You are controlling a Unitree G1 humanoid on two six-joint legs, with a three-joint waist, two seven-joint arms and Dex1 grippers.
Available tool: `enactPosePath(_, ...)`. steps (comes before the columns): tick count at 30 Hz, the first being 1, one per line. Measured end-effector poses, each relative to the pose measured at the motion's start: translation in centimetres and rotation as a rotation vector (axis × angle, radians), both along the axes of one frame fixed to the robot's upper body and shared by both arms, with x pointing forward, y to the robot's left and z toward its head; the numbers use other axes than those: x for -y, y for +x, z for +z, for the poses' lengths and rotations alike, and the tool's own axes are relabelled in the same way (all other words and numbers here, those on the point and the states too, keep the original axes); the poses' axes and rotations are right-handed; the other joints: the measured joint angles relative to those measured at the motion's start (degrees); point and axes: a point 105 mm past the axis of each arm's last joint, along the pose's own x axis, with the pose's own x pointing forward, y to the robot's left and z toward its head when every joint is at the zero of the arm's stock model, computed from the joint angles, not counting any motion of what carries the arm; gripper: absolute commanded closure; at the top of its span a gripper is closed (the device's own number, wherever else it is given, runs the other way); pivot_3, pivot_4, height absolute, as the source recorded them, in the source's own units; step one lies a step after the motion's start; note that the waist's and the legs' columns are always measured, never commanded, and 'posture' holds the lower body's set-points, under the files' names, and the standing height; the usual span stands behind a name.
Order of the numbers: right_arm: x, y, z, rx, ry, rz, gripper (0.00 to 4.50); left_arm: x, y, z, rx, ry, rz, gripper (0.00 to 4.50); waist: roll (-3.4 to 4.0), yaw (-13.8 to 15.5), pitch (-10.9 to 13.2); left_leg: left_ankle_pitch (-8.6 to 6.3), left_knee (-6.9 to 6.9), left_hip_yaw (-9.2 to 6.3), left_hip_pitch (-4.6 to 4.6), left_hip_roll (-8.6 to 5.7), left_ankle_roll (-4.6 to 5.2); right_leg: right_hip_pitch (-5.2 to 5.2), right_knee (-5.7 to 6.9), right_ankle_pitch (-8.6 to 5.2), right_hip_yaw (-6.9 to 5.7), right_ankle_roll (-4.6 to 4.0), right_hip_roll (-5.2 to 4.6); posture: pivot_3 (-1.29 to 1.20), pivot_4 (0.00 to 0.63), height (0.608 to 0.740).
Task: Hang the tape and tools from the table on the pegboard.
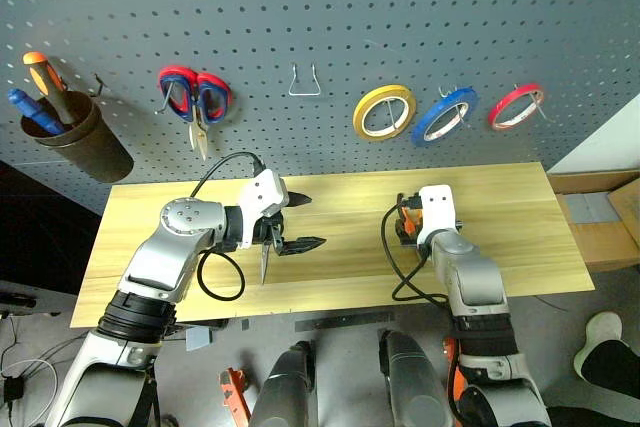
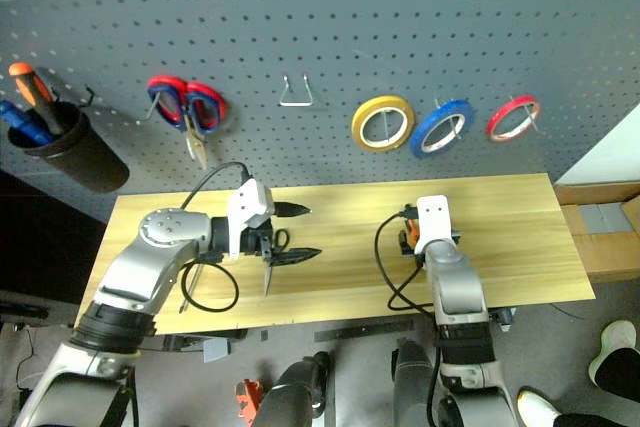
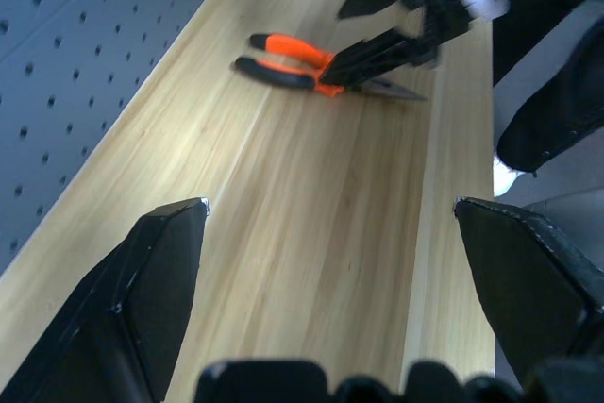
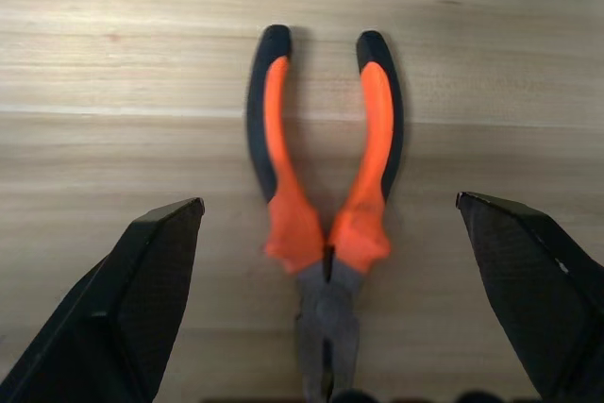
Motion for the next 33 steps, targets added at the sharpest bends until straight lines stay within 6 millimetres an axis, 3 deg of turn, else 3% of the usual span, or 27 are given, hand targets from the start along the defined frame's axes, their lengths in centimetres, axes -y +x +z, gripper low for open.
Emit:
enactPosePath(7, -0.1, 1.5, -1.3, -0.055, 0.03, -0.013, 0.04, -0.2, -0.1, -0.2, -0.008, 0.001, 0.01, 0.0, 0.0, -0.3, 0.0, -0.02, 0.0, 0.22, 0.08, 0.02, 0.04, -0.06, 0.08, 0.0, 0.2, 0.01, 0.02, -0.13, 0.324, 0.74)
enactPosePath(15, 0.2, 2.9, -1.5, -0.066, 0.061, -0.062, 0.04, -0.3, -0.1, -0.4, -0.019, 0.002, 0.02, 0.0, 0.0, -0.3, 0.0, -0.03, 0.01, 0.31, 0.08, 0.03, 0.05, -0.11, 0.1, 0.01, 0.28, 0.01, 0.02, -0.13, 0.316, 0.74)
enactPosePath(18, 0.3, 3.0, -1.4, -0.073, 0.078, -0.08, 0.58, -0.3, -0.1, -0.4, -0.019, 0.002, 0.022, 0.0, -0.03, -0.3, 0.0, -0.03, 0.01, 0.32, 0.08, 0.02, 0.05, -0.11, 0.1, 0.01, 0.29, 0.02, 0.02, -0.13, 0.314, 0.74)
enactPosePath(22, 0.3, 3.1, -1.5, -0.078, 0.073, -0.084, 1.87, -0.4, -0.1, -0.6, -0.024, 0.001, 0.033, 0.0, -0.07, -0.3, -0.1, -0.03, 0.01, 0.35, 0.12, 0.03, 0.05, -0.1, 0.12, 0.01, 0.32, 0.02, 0.03, -0.14, 0.309, 0.74)
enactPosePath(29, -0.4, 2.7, -1.6, -0.073, 0.083, -0.088, 1.89, -1.2, -0.5, -0.3, -0.043, -0.09, 0.095, 0.0, -0.12, -0.3, -0.1, -0.03, 0.01, 0.35, 0.15, 0.05, 0.05, -0.1, 0.14, 0.01, 0.34, 0.01, 0.04, -0.13, 0.303, 0.74)
enactPosePath(33, -2.2, 1.0, -1.0, -0.057, 0.119, -0.072, 1.89, -2.3, -1.2, 0.0, -0.038, -0.141, 0.141, 0.0, -0.11, -0.4, -0.1, -0.03, -0.04, 0.36, -0.04, 0.17, 0.02, -0.46, 0.22, 0.01, 0.44, 0.01, 0.05, -0.11, 0.301, 0.74)
